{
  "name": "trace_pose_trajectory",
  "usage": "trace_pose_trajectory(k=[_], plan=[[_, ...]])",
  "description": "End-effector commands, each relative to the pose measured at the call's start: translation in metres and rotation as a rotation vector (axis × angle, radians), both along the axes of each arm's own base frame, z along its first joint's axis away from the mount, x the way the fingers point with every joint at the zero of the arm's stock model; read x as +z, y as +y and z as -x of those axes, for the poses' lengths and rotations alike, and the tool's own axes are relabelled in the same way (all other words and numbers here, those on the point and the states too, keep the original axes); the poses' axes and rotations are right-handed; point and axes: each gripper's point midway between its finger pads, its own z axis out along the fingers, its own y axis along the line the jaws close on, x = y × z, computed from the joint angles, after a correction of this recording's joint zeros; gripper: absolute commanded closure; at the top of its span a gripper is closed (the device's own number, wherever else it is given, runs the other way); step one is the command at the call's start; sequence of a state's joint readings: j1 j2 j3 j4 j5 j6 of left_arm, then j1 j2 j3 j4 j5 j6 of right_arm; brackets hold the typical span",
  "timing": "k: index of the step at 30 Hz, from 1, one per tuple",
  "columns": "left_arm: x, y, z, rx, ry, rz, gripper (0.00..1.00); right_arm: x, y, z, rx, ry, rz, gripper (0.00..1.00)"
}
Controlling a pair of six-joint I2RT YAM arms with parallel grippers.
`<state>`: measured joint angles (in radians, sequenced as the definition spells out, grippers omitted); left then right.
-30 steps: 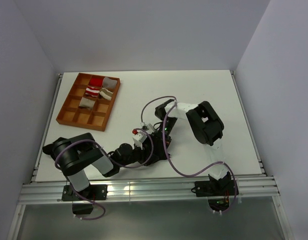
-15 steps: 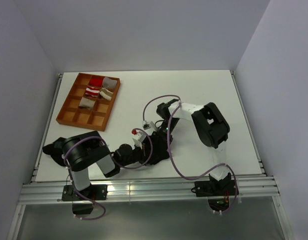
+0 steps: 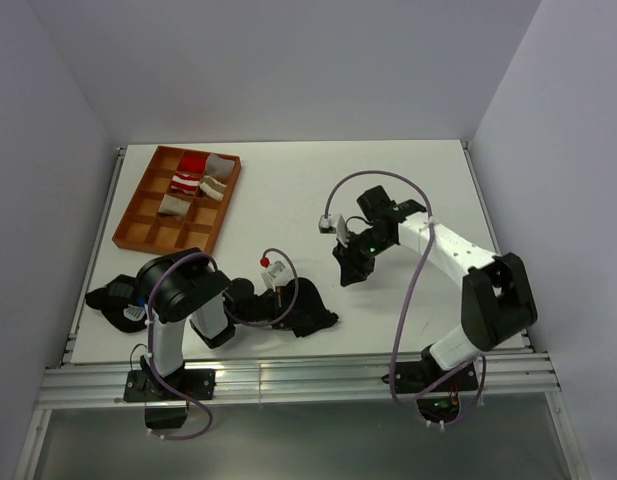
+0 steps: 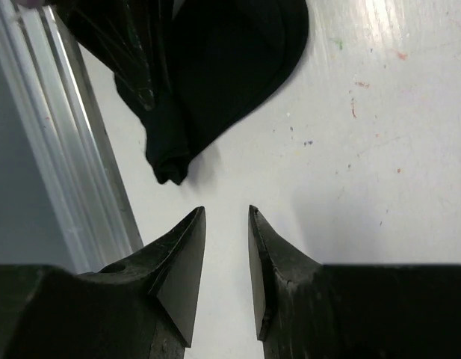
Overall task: Roll the socks
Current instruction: Roll the sock at the center of the board.
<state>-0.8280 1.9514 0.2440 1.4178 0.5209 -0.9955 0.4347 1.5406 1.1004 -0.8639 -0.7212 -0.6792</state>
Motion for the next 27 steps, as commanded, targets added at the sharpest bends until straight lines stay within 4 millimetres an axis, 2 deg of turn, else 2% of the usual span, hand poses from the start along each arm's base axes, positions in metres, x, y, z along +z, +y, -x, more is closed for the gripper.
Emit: trace_pose_trajectory(k=[1, 2, 4, 5, 7, 8, 10, 11, 15, 19, 27], plan=[[-0.001, -0.001, 0.029, -0.143, 0.157, 0.014, 1.00, 0.013, -0.002, -0.007, 0.025, -0.201, -0.037, 0.63], [0.001, -0.002, 0.034, -0.161, 0.197, 0.016, 1.00, 0.006, -0.006, 0.001, 0.032, -0.202, -0.032, 0.62], [0.003, -0.004, 0.035, -0.168, 0.238, 0.010, 1.00, 0.014, -0.007, 0.005, 0.060, -0.288, -0.052, 0.62], [0.006, -0.004, 0.036, -0.173, 0.271, 0.012, 1.00, 0.007, -0.009, 0.015, 0.080, -0.292, -0.045, 0.61], [0.012, -0.006, 0.038, -0.183, 0.299, 0.032, 1.00, 0.013, -0.007, 0.020, 0.114, -0.372, -0.057, 0.60], [0.016, -0.006, 0.040, -0.186, 0.344, 0.043, 1.00, 0.005, -0.004, 0.032, 0.152, -0.370, -0.051, 0.60], [0.018, -0.007, 0.042, -0.194, 0.380, 0.051, 1.00, 0.004, 0.001, 0.040, 0.185, -0.422, -0.041, 0.59], [0.018, -0.007, 0.042, -0.193, 0.411, 0.046, 1.00, -0.005, 0.005, 0.054, 0.236, -0.422, -0.027, 0.59], [0.017, -0.011, 0.039, -0.180, 0.460, 0.044, 1.00, -0.016, 0.018, 0.081, 0.350, -0.436, -0.026, 0.59], [0.010, -0.013, 0.033, -0.148, 0.497, 0.029, 0.99, -0.028, 0.024, 0.095, 0.419, -0.429, -0.017, 0.59], [0.002, -0.010, 0.034, -0.123, 0.535, 0.019, 1.00, -0.034, 0.036, 0.115, 0.495, -0.428, -0.028, 0.59]])
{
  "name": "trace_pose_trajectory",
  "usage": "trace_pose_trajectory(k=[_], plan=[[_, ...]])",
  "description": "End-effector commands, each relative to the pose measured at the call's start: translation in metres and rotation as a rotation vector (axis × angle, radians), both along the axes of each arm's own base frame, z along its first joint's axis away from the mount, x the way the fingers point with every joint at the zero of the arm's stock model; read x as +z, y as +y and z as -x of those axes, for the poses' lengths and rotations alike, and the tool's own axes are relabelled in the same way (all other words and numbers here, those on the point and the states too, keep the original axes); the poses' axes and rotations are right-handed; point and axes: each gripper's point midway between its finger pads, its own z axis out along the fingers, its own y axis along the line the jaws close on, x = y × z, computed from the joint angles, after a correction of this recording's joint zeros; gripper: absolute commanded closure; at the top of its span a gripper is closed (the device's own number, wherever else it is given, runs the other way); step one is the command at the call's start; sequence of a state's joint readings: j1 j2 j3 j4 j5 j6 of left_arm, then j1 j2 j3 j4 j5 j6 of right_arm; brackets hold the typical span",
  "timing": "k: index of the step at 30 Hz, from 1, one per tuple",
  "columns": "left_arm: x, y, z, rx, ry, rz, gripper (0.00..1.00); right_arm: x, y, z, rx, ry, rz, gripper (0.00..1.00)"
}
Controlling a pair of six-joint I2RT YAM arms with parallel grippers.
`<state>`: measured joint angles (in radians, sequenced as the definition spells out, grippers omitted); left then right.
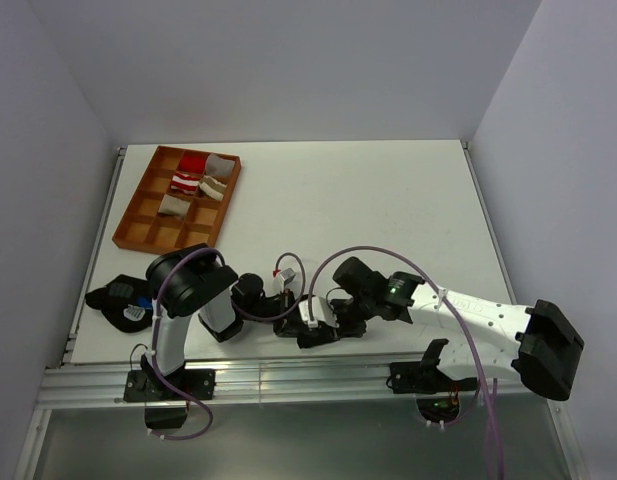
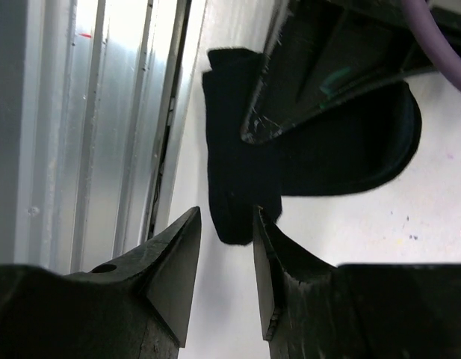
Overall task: Roll the socks
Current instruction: Roll the sock at the center of the board.
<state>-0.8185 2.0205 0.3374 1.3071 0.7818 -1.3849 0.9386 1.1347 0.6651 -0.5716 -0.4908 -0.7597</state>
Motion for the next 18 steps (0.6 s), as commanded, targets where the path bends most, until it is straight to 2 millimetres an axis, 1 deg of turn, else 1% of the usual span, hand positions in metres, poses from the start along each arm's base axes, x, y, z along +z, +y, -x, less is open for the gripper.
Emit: trace_pose_trajectory(k=[1, 6, 11, 14, 18], plan=[[-0.004, 0.000, 0.000, 0.009, 0.037, -0.007, 1.00, -0.001, 0.010, 0.003, 0.034, -0.037, -0.019, 0.59], [-0.007, 0.003, 0.001, 0.020, 0.051, -0.023, 1.00, -0.008, 0.015, 0.008, 0.056, -0.039, 0.001, 0.59], [-0.004, 0.004, 0.001, 0.026, 0.048, -0.012, 1.00, -0.023, 0.017, 0.009, 0.063, -0.065, 0.039, 0.58], [-0.004, 0.005, 0.002, 0.023, 0.043, -0.019, 1.00, -0.028, 0.017, 0.009, 0.058, -0.067, 0.053, 0.58], [-0.005, 0.004, 0.001, 0.018, 0.038, -0.025, 1.00, -0.031, 0.021, 0.004, 0.043, -0.106, 0.057, 0.56]])
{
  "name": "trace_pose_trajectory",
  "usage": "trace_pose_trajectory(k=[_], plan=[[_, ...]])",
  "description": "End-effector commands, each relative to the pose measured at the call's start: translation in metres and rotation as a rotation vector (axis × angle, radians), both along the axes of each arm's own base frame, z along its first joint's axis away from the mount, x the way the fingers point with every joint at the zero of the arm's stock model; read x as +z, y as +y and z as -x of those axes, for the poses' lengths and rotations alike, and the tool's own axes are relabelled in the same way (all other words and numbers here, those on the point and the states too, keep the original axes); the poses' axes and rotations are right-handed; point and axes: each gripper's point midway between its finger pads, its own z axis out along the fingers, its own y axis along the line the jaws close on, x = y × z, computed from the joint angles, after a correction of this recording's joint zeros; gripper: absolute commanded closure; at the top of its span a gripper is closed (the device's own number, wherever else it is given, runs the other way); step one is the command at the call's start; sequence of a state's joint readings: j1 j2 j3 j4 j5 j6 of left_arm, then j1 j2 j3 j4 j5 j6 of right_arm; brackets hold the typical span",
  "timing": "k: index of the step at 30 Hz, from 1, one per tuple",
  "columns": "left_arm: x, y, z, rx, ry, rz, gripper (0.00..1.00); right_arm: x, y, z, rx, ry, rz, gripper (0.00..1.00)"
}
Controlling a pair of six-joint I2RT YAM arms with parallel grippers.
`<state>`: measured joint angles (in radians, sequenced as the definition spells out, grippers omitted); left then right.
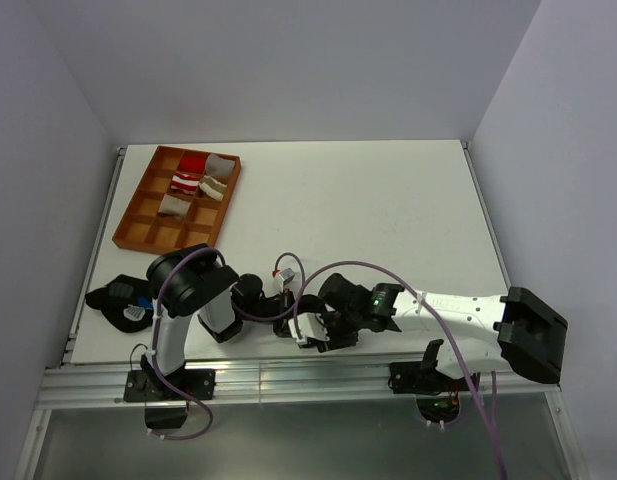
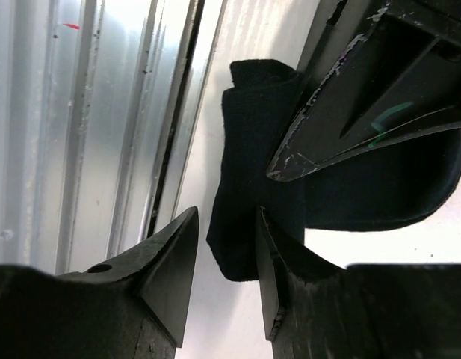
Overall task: Roll the socks
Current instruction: Roll the sock at the center of the board.
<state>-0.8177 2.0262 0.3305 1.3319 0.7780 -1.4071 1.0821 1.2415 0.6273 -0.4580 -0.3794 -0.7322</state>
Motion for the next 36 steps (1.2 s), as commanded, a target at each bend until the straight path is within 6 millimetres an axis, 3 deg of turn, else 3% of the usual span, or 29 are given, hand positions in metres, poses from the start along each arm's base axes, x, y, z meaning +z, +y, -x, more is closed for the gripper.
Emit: trace_pose_trajectory(k=[1, 10, 24, 30, 36], plan=[[-0.006, 0.003, 0.001, 0.006, 0.027, -0.031, 1.00, 0.000, 0.010, -0.010, -0.027, -0.058, -0.029, 0.56], [-0.010, 0.005, 0.003, 0.001, 0.035, -0.045, 1.00, 0.013, 0.010, -0.011, -0.028, -0.106, -0.090, 0.44], [-0.004, 0.001, 0.000, 0.000, 0.029, -0.029, 1.00, 0.002, 0.013, -0.005, -0.012, -0.084, -0.071, 0.43], [-0.001, 0.000, 0.000, -0.006, 0.025, -0.025, 1.00, -0.001, 0.017, -0.008, -0.021, -0.082, -0.048, 0.45], [0.004, -0.001, -0.001, -0.019, 0.006, -0.030, 1.00, -0.009, 0.018, -0.019, -0.069, -0.113, 0.006, 0.63]])
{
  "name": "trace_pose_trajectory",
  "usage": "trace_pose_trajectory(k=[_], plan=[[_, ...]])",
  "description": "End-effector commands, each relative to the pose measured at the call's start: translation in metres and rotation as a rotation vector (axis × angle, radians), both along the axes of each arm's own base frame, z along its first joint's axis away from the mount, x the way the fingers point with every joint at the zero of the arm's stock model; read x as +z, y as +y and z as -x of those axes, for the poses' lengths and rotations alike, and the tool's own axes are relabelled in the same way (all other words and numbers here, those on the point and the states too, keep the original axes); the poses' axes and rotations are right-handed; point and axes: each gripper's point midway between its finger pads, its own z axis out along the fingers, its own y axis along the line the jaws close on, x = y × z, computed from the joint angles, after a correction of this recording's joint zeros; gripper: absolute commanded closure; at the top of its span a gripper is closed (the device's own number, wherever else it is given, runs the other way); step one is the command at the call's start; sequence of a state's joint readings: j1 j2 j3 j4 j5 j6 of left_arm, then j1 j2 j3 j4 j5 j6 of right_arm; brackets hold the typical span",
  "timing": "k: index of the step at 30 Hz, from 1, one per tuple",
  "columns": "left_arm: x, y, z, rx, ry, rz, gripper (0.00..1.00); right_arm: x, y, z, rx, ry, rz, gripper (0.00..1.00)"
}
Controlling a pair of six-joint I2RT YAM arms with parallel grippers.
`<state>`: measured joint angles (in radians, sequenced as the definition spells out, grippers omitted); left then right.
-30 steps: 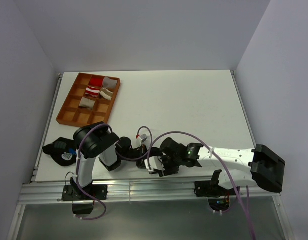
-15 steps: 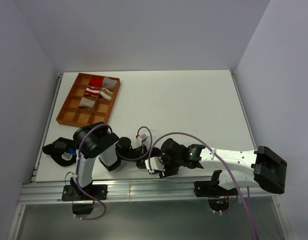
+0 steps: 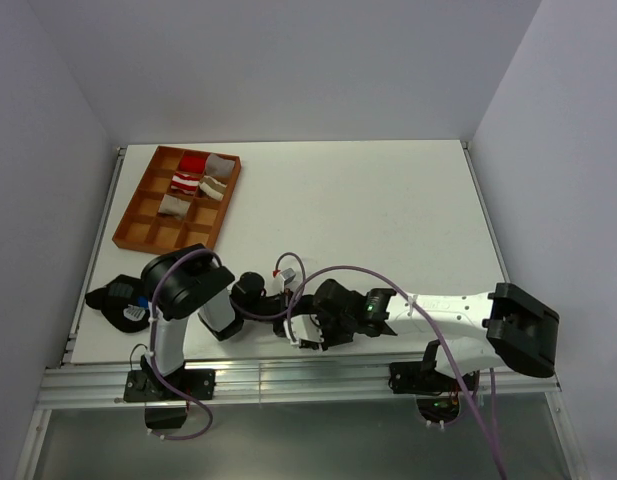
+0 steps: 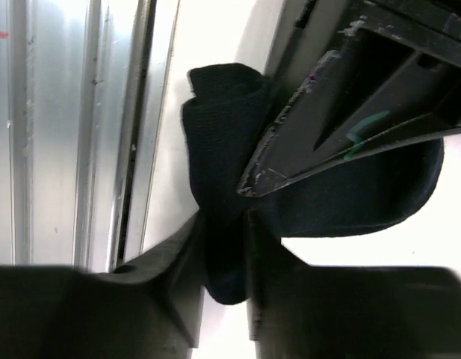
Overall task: Roll the socks
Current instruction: Roll the sock at the center of the board.
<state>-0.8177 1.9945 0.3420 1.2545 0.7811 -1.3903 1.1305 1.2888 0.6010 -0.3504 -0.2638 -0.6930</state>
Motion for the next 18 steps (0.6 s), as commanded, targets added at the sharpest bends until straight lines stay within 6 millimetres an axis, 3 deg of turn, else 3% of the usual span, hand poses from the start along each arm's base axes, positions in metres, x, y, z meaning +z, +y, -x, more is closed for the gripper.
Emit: trace_pose_trajectory(k=[1, 4, 7, 8, 10, 11, 13, 18], plan=[[0.003, 0.000, 0.000, -0.013, 0.005, -0.019, 1.00, 0.001, 0.010, -0.009, -0.037, -0.033, -0.001, 0.73], [0.001, 0.000, -0.005, -0.007, -0.016, -0.062, 0.91, -0.004, 0.006, -0.012, -0.050, -0.043, 0.029, 0.83], [0.007, -0.002, -0.017, -0.007, -0.099, -0.086, 0.82, -0.006, 0.001, -0.014, -0.059, -0.054, 0.044, 0.85], [0.000, 0.003, -0.017, -0.014, -0.106, -0.136, 0.80, -0.006, 0.000, -0.015, -0.062, -0.060, 0.043, 0.85], [0.009, 0.005, -0.031, 0.015, -0.155, -0.154, 0.74, -0.003, -0.002, -0.018, -0.072, -0.083, 0.040, 0.85], [0.005, 0.010, -0.030, 0.006, -0.160, -0.190, 0.73, -0.003, -0.003, -0.018, -0.074, -0.085, 0.042, 0.85], [0.016, 0.011, -0.045, 0.036, -0.209, -0.196, 0.71, -0.002, -0.004, -0.020, -0.082, -0.095, 0.042, 0.85], [0.009, 0.029, -0.056, 0.063, -0.226, -0.314, 0.71, -0.004, -0.005, -0.020, -0.084, -0.097, 0.053, 0.86]])
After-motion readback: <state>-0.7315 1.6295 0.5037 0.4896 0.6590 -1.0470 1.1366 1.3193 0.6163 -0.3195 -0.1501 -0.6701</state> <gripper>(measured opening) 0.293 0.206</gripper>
